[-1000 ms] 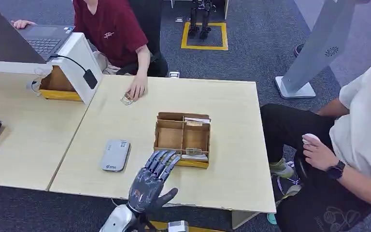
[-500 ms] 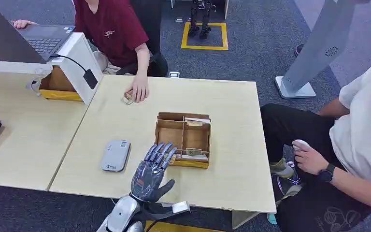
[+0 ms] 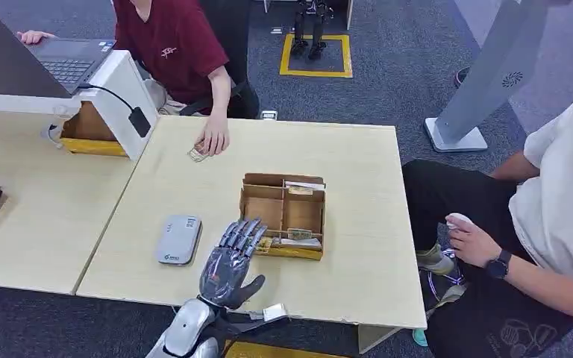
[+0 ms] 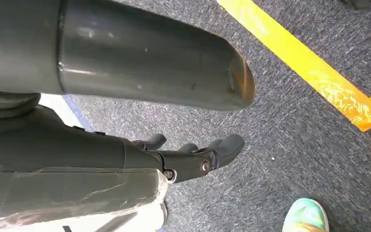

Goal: Pass the card to the sensor for recognition and then transmit it.

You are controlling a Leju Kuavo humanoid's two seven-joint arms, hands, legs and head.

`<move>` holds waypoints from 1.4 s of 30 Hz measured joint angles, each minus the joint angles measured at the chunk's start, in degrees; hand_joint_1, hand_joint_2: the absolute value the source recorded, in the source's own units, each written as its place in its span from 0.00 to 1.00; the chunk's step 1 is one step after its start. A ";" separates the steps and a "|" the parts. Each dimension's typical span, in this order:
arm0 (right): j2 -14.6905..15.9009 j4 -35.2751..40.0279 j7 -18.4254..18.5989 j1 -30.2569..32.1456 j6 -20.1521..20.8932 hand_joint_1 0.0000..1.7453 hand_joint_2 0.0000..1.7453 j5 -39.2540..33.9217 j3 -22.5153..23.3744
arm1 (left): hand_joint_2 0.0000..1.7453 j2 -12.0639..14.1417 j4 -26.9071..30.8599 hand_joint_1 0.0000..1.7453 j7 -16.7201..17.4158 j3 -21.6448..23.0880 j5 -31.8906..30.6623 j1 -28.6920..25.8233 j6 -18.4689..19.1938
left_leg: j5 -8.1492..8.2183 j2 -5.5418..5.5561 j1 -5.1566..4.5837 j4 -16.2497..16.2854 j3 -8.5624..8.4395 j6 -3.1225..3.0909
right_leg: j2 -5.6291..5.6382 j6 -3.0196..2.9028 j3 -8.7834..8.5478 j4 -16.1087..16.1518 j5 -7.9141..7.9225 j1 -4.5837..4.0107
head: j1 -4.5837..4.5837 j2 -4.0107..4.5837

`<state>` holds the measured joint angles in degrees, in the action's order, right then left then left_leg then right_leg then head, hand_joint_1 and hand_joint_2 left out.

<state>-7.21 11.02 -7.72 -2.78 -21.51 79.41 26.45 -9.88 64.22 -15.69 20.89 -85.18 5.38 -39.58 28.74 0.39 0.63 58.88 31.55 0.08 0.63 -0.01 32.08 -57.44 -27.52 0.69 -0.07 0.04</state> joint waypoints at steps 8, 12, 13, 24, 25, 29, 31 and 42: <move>0.00 0.00 -0.02 -0.15 0.15 0.00 0.00 -0.02 -0.35 | 1.00 -1.14 -0.42 0.00 -0.42 -2.27 0.13 0.70 0.00 | 0.00 0.00 0.00 0.00 0.00 0.00 | 0.00 0.00 0.00 0.00 0.00 0.00 | 0.00 0.00; 0.00 0.00 -0.09 -0.17 0.15 0.00 0.00 -0.02 -0.37 | 1.00 -1.25 -0.61 0.00 -0.52 -3.08 0.18 0.96 0.00 | 0.00 0.00 0.00 0.00 -0.01 0.00 | 0.00 0.00 0.00 0.00 0.00 0.00 | 0.00 0.00; 0.00 0.00 -0.09 -0.18 0.15 0.00 0.00 -0.02 -0.37 | 1.00 -1.35 -0.77 0.00 -0.52 -3.34 0.18 0.98 0.00 | 0.00 0.00 0.00 0.00 0.00 0.00 | 0.00 0.00 0.00 0.00 0.00 0.00 | 0.00 0.00; -0.02 0.00 -0.28 -0.21 0.09 0.00 0.00 -0.04 -0.37 | 1.00 -2.21 -2.03 0.00 -0.55 -4.72 0.44 1.10 0.00 | 0.00 0.00 0.00 0.00 0.00 0.00 | 0.00 0.00 0.00 0.00 0.00 0.00 | 0.00 0.00; -0.02 0.00 -0.28 -0.21 0.09 0.00 0.00 -0.04 -0.37 | 1.00 -2.29 -2.14 0.00 -0.55 -4.81 0.46 1.10 0.00 | 0.00 0.00 0.00 0.00 0.00 0.00 | 0.00 0.00 0.00 0.00 0.00 0.00 | -0.02 0.00; -0.02 0.00 -0.26 -0.24 0.09 0.00 0.00 -0.04 -0.39 | 1.00 -2.64 -2.73 0.00 -0.55 -5.03 0.46 1.24 0.00 | 0.00 0.00 0.00 0.00 0.00 0.00 | 0.00 0.00 0.00 0.00 0.00 0.00 | 0.00 0.00; -0.07 0.00 -0.24 -0.25 0.09 0.00 0.00 -0.02 -0.42 | 1.00 -2.67 -3.06 1.00 -0.52 -5.05 0.55 1.37 0.00 | 0.00 0.00 0.00 0.00 0.00 0.00 | 0.00 0.00 0.00 0.00 0.00 0.00 | -0.02 0.00; -0.33 0.07 -0.18 -0.34 0.42 0.00 0.00 0.02 -0.55 | 1.00 -3.12 -6.75 1.00 -2.69 -6.32 3.08 2.31 -0.02 | 0.00 0.00 0.00 0.00 0.00 0.00 | 0.00 0.00 0.00 0.00 0.00 0.00 | 0.00 0.00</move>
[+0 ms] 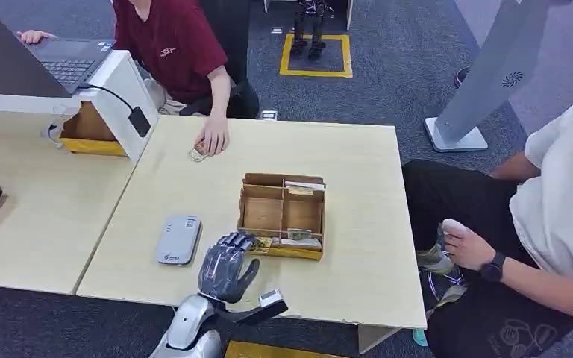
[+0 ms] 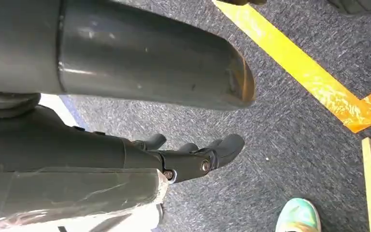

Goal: Pass the card to the sensor for recognition and then transmit it.

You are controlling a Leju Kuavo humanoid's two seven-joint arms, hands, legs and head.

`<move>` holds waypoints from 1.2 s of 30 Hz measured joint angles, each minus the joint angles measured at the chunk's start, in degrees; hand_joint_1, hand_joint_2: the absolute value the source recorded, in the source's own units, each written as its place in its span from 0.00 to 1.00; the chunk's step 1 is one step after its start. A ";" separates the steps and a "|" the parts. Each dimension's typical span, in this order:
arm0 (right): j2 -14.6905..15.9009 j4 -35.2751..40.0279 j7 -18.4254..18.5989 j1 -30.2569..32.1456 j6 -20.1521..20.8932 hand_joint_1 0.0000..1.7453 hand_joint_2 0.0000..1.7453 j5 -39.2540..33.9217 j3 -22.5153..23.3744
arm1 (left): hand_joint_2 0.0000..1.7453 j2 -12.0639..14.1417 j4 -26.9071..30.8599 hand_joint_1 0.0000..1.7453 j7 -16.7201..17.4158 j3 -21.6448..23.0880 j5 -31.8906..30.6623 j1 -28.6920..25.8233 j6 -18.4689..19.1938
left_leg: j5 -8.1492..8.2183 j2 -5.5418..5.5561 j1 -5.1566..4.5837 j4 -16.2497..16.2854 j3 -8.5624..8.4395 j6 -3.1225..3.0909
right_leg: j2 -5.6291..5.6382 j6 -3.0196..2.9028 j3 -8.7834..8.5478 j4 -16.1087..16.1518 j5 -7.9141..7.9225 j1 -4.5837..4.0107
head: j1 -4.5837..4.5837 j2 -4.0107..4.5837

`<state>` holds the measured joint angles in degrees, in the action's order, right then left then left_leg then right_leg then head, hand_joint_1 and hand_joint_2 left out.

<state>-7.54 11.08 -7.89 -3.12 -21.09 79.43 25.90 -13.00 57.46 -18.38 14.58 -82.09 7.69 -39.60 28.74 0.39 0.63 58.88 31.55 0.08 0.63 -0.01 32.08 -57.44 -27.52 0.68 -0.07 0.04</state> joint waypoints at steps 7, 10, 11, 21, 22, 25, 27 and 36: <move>0.00 0.00 0.00 -0.11 0.00 0.00 0.00 0.04 -0.07 | 1.00 -0.35 -0.87 1.00 -1.05 -1.53 0.20 1.33 -0.66 | 0.00 0.00 0.00 0.00 -0.01 0.00 | 0.00 0.00 -0.02 0.00 0.00 0.00 | -0.02 0.00; 0.00 0.00 0.00 -0.14 0.00 0.00 0.00 0.13 -0.09 | 1.00 -0.61 -1.20 1.00 -2.19 -2.10 1.14 1.37 -0.68 | 0.00 0.00 0.00 0.00 -0.02 0.00 | -0.01 0.00 -0.02 0.00 0.01 0.00 | 0.00 0.00; 0.00 0.00 0.00 -0.17 0.00 0.00 0.00 0.13 -0.09 | 1.00 -0.78 -1.33 1.00 -2.82 -2.40 1.77 1.40 -0.68 | 0.00 0.00 0.00 0.00 -0.02 0.00 | 0.00 0.00 -0.02 0.00 0.01 0.00 | -0.02 0.00; -0.02 0.00 0.15 -0.15 -0.52 0.00 0.00 -0.07 -0.11 | 1.00 -3.30 -3.43 1.00 -12.22 -6.21 12.34 1.99 -0.68 | 0.00 0.02 -0.01 0.02 -0.01 0.00 | -0.01 0.00 0.00 0.00 0.01 0.00 | 0.00 0.00; -0.02 0.00 0.17 -0.14 -0.63 0.00 0.00 -0.07 -0.09 | 1.00 -3.48 -3.43 1.00 -13.85 -6.23 15.60 2.23 -0.68 | 0.00 0.01 -0.01 0.03 -0.02 0.00 | 0.00 0.00 0.01 0.00 0.01 0.00 | 0.00 0.00; -0.09 0.00 0.35 -0.02 -0.79 0.00 0.00 -0.22 -0.09 | 1.00 -3.54 -0.47 1.00 -11.43 -4.18 24.70 3.28 -0.53 | -0.01 0.02 0.00 0.06 0.01 0.00 | 0.00 -0.01 0.03 0.00 0.03 0.00 | -0.02 0.00; -0.09 0.00 0.66 0.09 -0.79 0.00 0.00 -0.02 -0.11 | 1.00 -2.80 3.48 1.00 -5.35 -1.10 27.88 5.40 0.22 | -0.13 0.16 0.01 0.06 0.13 -0.08 | -0.13 0.04 0.07 0.00 0.07 0.00 | 0.00 0.00; -0.13 0.00 0.70 0.03 -0.57 0.00 0.00 1.00 -0.37 | 1.00 0.72 8.11 1.00 1.39 3.76 27.33 16.72 0.29 | -0.27 0.25 0.00 0.06 0.15 -0.02 | -0.19 0.02 0.08 -0.04 0.19 0.00 | 0.00 0.00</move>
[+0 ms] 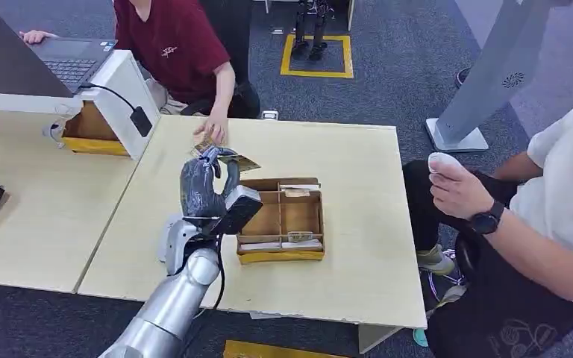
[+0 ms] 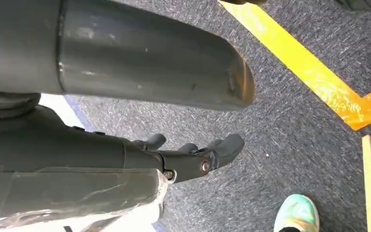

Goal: Pass the card to the sensor for recognition and then transmit it.

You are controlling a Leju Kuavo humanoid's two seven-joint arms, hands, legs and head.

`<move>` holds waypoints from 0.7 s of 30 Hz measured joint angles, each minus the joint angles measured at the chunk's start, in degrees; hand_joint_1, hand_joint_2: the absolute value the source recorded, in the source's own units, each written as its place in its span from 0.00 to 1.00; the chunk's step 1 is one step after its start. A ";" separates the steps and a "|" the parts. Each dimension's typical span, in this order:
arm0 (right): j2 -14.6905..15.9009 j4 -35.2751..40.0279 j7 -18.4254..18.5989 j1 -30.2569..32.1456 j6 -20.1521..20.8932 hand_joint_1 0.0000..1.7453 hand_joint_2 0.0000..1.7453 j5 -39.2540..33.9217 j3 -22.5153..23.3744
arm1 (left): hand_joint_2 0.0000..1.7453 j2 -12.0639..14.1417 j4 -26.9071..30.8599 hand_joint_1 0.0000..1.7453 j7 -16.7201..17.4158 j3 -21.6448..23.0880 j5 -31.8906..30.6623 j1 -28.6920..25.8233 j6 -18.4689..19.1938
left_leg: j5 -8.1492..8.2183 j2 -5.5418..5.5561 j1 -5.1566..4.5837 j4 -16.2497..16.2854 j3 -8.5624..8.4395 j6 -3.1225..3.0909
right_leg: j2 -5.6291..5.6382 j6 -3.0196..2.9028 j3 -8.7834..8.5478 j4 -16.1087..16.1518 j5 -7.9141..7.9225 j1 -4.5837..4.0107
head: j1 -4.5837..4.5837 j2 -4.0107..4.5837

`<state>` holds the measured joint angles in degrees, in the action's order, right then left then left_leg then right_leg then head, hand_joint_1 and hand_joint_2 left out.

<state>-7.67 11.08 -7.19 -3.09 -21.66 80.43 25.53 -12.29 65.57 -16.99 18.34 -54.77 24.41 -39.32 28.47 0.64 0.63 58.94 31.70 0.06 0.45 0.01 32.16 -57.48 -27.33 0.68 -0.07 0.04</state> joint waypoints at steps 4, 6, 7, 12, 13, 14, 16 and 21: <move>-0.02 0.00 -0.02 -0.09 0.15 0.00 0.00 0.46 -0.68 | 1.00 0.97 -2.76 1.00 2.50 -0.33 -2.50 4.37 -0.26 | -0.02 0.01 0.00 0.00 0.04 -0.02 | -0.01 0.01 0.02 0.00 0.01 0.00 | -0.02 0.00; -0.07 0.00 0.00 -0.18 0.28 0.00 0.00 0.86 -1.05 | 1.00 1.36 -5.67 1.00 3.42 -1.34 -3.57 7.20 -0.31 | -0.04 0.01 0.00 0.00 0.04 -0.01 | -0.01 -0.03 0.02 0.00 0.04 0.00 | -0.02 0.00; -0.13 0.00 0.00 -0.22 0.33 0.00 0.00 1.05 -1.18 | 1.00 1.56 -7.47 1.00 3.85 -2.01 -4.53 8.75 -0.31 | -0.06 0.00 0.00 0.00 0.05 -0.02 | 0.00 -0.03 0.03 0.00 0.05 0.00 | 0.00 0.00; -0.37 0.00 -0.20 -0.31 0.48 0.00 0.00 1.18 -1.84 | 1.00 2.45 -15.99 1.00 5.67 -4.50 -6.82 15.50 -0.33 | -0.12 0.00 0.00 0.00 0.06 -0.01 | 0.00 -0.03 0.04 -0.02 0.09 0.00 | -0.04 0.00; -0.37 0.00 -0.39 -0.31 0.48 0.00 0.00 1.18 -1.95 | 1.00 2.65 -17.12 1.00 6.08 -4.88 -7.51 16.31 -0.35 | -0.12 0.00 0.00 0.00 0.06 -0.01 | 0.01 -0.03 0.05 -0.02 0.09 0.00 | 0.00 0.00; -0.37 0.00 -0.53 -0.33 0.48 0.00 0.00 1.18 -2.08 | 1.00 2.75 -18.14 1.00 6.19 -5.13 -8.07 16.93 -0.35 | -0.12 0.00 0.00 0.00 0.07 0.00 | 0.01 -0.03 0.05 -0.02 0.09 0.00 | -0.02 0.00; -0.37 0.00 -0.63 -0.38 0.50 0.00 0.00 1.14 -2.30 | 1.00 2.93 -20.05 1.00 6.70 -5.57 -8.73 18.06 -0.37 | -0.12 0.00 0.00 0.00 0.07 -0.01 | 0.01 -0.03 0.05 -0.02 0.09 0.00 | 0.00 0.00; -0.37 0.00 -0.87 -0.43 0.48 0.00 0.00 1.16 -2.45 | 1.00 3.35 -22.86 1.00 7.85 -7.17 -10.98 18.98 -0.39 | -0.12 0.00 0.00 0.00 0.09 -0.01 | 0.01 -0.03 0.06 -0.02 0.09 0.00 | -0.02 0.00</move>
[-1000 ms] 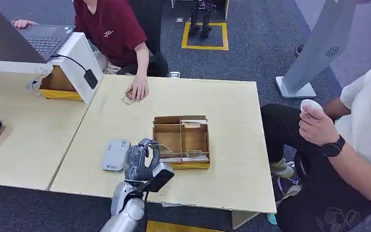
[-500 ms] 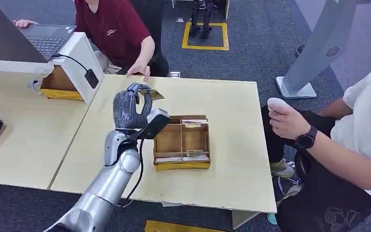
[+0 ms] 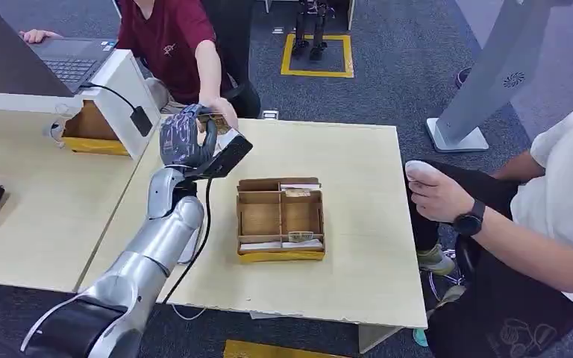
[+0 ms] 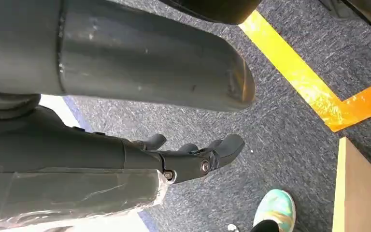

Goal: Pass the card to the sensor for recognition and then transmit it.

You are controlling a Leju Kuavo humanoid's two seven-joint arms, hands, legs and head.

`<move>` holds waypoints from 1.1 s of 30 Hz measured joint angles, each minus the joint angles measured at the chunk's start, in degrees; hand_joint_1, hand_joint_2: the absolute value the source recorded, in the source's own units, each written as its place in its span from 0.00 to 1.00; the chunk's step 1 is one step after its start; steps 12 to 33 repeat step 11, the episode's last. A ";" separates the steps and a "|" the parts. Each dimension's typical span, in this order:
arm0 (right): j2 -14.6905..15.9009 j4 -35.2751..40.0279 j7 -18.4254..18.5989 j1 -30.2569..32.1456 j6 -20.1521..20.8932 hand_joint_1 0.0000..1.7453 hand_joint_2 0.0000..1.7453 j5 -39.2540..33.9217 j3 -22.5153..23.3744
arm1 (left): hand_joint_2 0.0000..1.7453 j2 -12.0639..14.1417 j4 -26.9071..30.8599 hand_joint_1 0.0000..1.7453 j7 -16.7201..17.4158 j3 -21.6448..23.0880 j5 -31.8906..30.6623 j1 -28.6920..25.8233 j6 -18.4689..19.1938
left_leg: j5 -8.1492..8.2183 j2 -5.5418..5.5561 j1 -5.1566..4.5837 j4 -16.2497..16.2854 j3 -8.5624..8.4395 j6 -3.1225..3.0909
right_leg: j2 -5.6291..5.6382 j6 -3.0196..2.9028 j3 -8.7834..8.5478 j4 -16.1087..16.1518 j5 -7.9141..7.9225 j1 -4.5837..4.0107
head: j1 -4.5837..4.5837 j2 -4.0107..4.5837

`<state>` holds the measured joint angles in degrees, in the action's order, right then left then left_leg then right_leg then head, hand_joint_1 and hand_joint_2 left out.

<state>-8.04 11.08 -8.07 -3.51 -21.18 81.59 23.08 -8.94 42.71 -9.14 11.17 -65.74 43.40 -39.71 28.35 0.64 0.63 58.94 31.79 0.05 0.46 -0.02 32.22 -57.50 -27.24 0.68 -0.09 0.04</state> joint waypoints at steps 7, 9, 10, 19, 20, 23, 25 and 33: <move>0.00 0.00 0.00 -0.03 0.00 0.00 0.00 0.00 -0.13 | 1.00 0.55 -2.23 1.00 0.02 -2.41 -1.38 0.36 0.00 | -0.01 0.00 0.00 0.00 0.00 0.00 | 0.00 -0.01 0.01 0.00 0.01 0.00 | 0.02 0.00; 0.00 0.00 -0.02 -0.06 0.00 0.00 0.00 0.00 -0.15 | 1.00 0.63 -2.67 1.00 0.02 -2.97 -1.53 0.45 0.00 | -0.01 0.00 0.00 0.00 0.00 0.00 | 0.01 -0.01 0.02 0.00 0.01 0.00 | 0.02 0.00; 0.00 0.00 -0.02 -0.05 0.00 0.00 0.00 0.02 -0.18 | 1.00 0.68 -2.80 1.00 0.02 -3.15 -1.64 0.49 0.00 | -0.01 -0.01 0.00 0.00 0.00 0.00 | 0.01 -0.01 0.02 0.00 0.02 0.00 | 0.00 0.00; 0.00 0.00 -0.02 -0.04 0.00 0.00 0.00 0.02 -0.20 | 1.00 0.70 -2.95 0.58 0.00 -3.39 -1.80 0.53 0.00 | -0.01 -0.01 0.00 0.00 0.00 0.00 | 0.01 -0.01 0.02 0.00 0.02 0.00 | 0.02 0.00; 0.00 0.00 -0.02 -0.04 0.00 0.00 0.00 0.02 -0.20 | 1.00 0.70 -2.95 0.58 0.00 -3.39 -1.80 0.53 0.00 | -0.01 -0.01 0.00 0.00 0.00 0.00 | 0.01 -0.01 0.02 0.00 0.02 0.00 | 0.02 0.00; 0.00 0.00 -0.02 -0.04 0.00 0.00 0.00 0.02 -0.20 | 1.00 0.70 -2.95 0.58 0.00 -3.39 -1.80 0.53 0.00 | -0.01 -0.01 0.00 0.00 0.00 0.00 | 0.01 -0.01 0.02 0.00 0.02 0.00 | 0.02 0.00; 0.00 0.00 -0.02 -0.04 0.00 0.00 0.00 0.02 -0.20 | 1.00 0.70 -2.95 0.58 0.00 -3.39 -1.80 0.53 0.00 | -0.01 -0.01 0.00 0.00 0.00 0.00 | 0.01 -0.01 0.02 0.00 0.02 0.00 | 0.02 0.00; 0.00 0.00 -0.02 -0.04 0.00 0.00 0.00 0.02 -0.20 | 1.00 0.70 -2.95 0.58 0.00 -3.39 -1.80 0.53 0.00 | -0.01 -0.01 0.00 0.00 0.00 0.00 | 0.01 -0.01 0.02 0.00 0.02 0.00 | 0.02 0.00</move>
